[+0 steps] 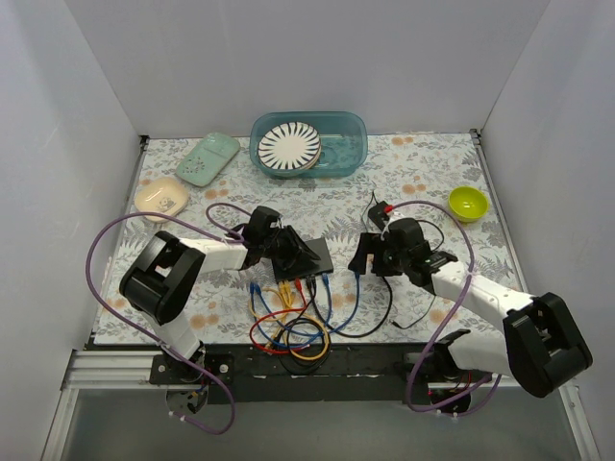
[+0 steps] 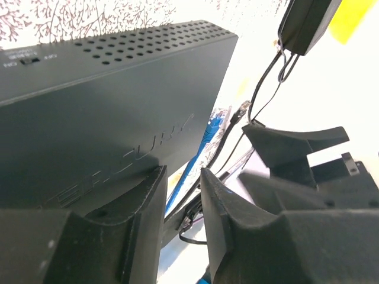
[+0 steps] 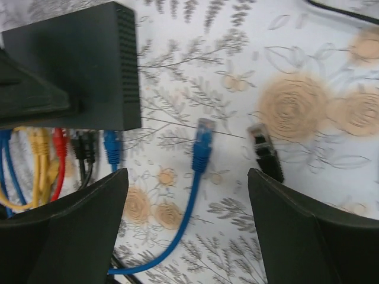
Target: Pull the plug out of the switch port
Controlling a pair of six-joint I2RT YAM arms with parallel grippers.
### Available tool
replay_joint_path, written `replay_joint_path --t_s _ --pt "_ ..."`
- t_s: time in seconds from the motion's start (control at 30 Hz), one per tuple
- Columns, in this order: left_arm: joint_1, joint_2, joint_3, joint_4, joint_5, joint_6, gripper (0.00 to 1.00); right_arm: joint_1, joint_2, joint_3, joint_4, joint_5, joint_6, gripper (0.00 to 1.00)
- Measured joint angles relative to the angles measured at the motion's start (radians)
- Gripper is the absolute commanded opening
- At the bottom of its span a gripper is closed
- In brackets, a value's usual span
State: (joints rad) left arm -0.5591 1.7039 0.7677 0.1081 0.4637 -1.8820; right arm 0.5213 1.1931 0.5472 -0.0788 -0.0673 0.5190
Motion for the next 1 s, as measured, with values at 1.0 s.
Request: replay_joint_path --t_s 1.0 --pt "0.093 -0.056 -0.008 -0.107 -0.026 0.052 0.32 0.073 0.441 -0.060 0.669 -0.410 0.365 0.52"
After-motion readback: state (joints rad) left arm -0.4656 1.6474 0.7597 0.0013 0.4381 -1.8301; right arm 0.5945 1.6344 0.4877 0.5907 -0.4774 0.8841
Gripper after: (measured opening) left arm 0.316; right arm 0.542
